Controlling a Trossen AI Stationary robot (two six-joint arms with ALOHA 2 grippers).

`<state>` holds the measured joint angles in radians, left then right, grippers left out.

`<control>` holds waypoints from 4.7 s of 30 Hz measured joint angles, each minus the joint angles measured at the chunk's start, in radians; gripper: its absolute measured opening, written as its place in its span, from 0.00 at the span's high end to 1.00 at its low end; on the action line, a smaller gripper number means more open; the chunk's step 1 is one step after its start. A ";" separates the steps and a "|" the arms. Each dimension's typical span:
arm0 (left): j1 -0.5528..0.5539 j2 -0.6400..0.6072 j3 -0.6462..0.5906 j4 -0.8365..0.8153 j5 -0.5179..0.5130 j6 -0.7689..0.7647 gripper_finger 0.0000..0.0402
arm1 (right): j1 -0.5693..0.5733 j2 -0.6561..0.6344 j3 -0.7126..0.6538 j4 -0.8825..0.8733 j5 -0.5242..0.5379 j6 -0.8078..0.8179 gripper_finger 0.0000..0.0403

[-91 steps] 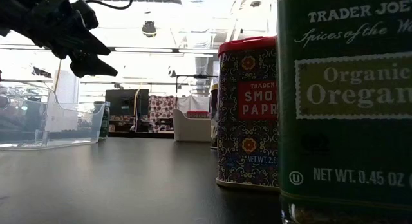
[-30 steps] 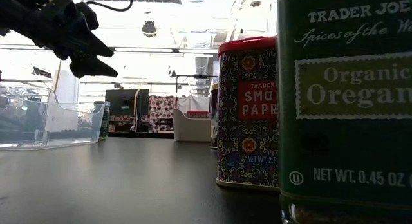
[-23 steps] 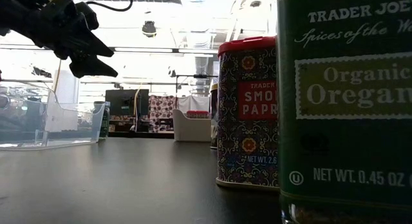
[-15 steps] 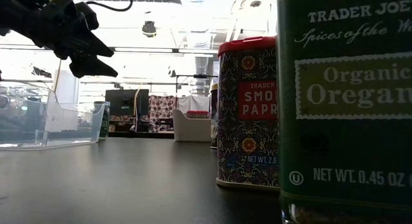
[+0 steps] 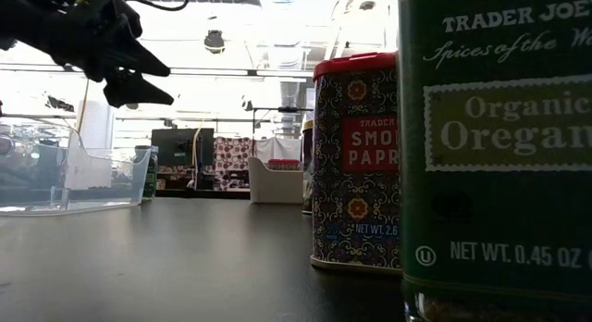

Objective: Sort spices by type
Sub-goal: Put the right red seasoning can into the white bin, then put the bottom left green seasoning bottle into the transparent bin

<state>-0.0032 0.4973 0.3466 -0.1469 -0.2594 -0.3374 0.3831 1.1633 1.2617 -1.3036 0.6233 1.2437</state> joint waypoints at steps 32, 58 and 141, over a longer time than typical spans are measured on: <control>0.000 0.000 0.000 0.027 -0.069 0.001 0.18 | -0.915 0.647 0.390 0.457 -0.810 -1.685 0.41; 0.000 0.000 0.000 0.024 -0.069 0.002 0.18 | -0.942 0.916 0.409 0.522 -0.683 -1.805 0.41; 0.000 0.000 0.000 0.037 -0.096 -0.001 0.18 | -0.897 0.470 0.366 0.399 -0.666 -1.093 0.13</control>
<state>-0.0031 0.4971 0.3466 -0.1097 -0.3550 -0.3386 -0.5139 1.6335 1.6281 -0.9050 -0.0423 0.1504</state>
